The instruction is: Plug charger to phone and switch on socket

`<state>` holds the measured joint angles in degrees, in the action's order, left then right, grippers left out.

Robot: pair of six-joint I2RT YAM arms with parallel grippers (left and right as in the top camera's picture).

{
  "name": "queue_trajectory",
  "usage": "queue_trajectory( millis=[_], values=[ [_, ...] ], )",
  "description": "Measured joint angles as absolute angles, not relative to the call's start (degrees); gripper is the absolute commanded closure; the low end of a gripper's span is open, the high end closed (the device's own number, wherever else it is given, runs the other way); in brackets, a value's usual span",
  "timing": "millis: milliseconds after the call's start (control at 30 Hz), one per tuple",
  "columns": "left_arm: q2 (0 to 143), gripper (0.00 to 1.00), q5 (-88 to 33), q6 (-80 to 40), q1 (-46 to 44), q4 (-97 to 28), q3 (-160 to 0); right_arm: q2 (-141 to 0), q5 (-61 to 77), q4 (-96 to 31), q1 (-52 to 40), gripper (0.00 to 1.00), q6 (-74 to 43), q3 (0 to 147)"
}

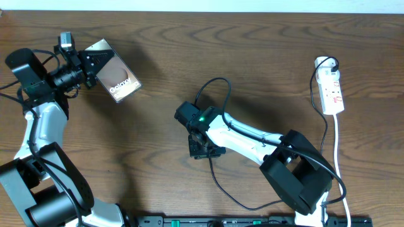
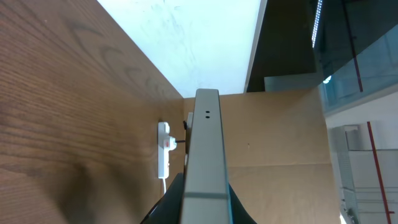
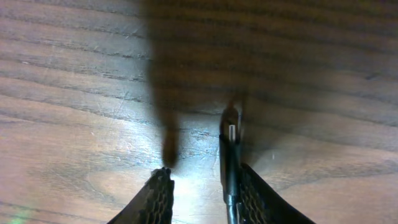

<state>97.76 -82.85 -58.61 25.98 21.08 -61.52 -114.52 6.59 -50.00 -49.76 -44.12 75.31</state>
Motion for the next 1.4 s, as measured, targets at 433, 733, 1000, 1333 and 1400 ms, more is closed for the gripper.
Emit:
queue_trajectory(
  millis=[433,733,1000,1333,1400],
  values=[
    [97.8,0.93,-82.8,-58.6,26.0,21.1,-61.5,-114.5,8.6,-50.3,-47.9,0.99,-43.5,75.3],
    [97.8,0.93,-82.8,-58.4,26.0,21.1,-61.5,-113.3,41.1,-32.5,-38.4,0.99,-22.1,75.4],
    [97.8,0.92,-82.8,-58.2,25.9,21.1,-61.5,-112.2,68.2,-16.3,-33.3,0.99,-11.3,75.6],
    [97.8,0.93,-82.8,-58.0,22.4,21.7,-61.5,-112.2,78.7,-0.4,-33.3,0.99,-17.4,75.6],
    [97.8,0.93,-82.9,-58.0,21.2,23.1,-61.5,-112.2,78.9,1.3,-33.3,0.99,-20.6,75.6]
  ],
)
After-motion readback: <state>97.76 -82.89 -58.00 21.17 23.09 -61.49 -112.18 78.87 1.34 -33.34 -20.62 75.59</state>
